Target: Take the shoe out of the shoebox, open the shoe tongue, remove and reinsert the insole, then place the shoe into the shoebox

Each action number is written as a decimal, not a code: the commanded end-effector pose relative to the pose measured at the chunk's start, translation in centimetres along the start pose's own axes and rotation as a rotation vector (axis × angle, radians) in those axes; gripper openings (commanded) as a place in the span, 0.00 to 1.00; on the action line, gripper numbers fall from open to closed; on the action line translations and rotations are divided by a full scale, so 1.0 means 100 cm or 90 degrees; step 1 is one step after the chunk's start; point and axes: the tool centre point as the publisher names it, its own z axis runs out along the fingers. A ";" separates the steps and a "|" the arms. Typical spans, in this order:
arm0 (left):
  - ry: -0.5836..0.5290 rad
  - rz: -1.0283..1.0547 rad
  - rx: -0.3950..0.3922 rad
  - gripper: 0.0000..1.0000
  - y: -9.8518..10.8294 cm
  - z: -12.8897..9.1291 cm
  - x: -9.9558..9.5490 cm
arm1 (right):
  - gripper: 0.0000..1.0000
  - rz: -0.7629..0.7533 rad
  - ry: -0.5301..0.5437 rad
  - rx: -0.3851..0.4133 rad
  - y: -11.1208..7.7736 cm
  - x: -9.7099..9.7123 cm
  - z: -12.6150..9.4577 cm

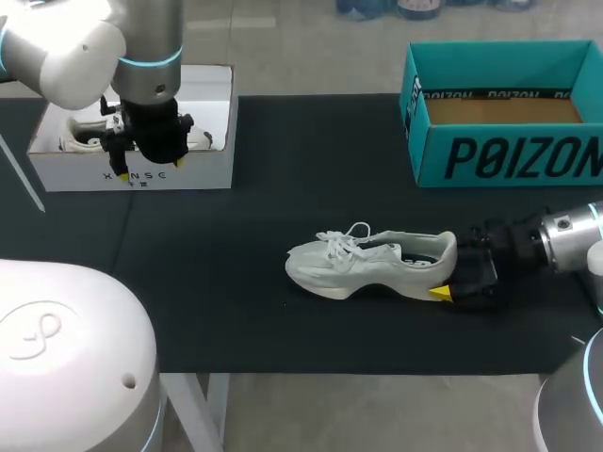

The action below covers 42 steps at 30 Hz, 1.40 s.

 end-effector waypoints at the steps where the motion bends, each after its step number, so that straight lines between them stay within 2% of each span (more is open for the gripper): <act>1: 0.010 -0.234 -0.003 1.00 -0.032 -0.011 0.011 | 0.00 0.001 -0.001 0.002 -0.003 0.000 0.007; 4: 0.000 -0.321 0.052 1.00 -0.051 -0.016 0.020 | 0.00 0.001 -0.001 0.002 -0.003 0.000 0.007; 5: 0.010 -0.351 0.025 1.00 -0.059 -0.016 0.021 | 0.00 0.001 -0.001 0.002 -0.003 0.000 0.007; 6: 0.016 -0.386 0.018 1.00 -0.064 -0.015 0.022 | 0.00 0.001 -0.001 0.002 -0.003 0.000 0.007; 7: -0.002 -0.396 0.058 1.00 -0.069 -0.015 0.024 | 0.00 0.001 -0.001 0.002 -0.003 0.000 0.007; 9: 0.002 -0.456 0.048 1.00 -0.074 -0.011 0.025 | 0.00 0.001 -0.001 0.002 -0.003 0.000 0.007; 10: -0.014 -0.469 0.088 1.00 -0.075 -0.009 0.026 | 0.00 0.001 -0.001 0.002 -0.003 0.000 0.007; 17: 0.028 -0.605 0.104 1.00 -0.089 0.003 0.026 | 0.00 0.001 -0.001 0.002 -0.003 0.000 0.007; 40: 0.028 -0.605 0.104 1.00 -0.089 0.003 0.026 | 0.00 0.001 -0.001 0.002 -0.003 0.000 0.007; 42: 0.031 -0.737 0.084 1.00 -0.093 -0.001 0.025 | 0.00 0.001 -0.001 0.002 -0.003 0.000 0.007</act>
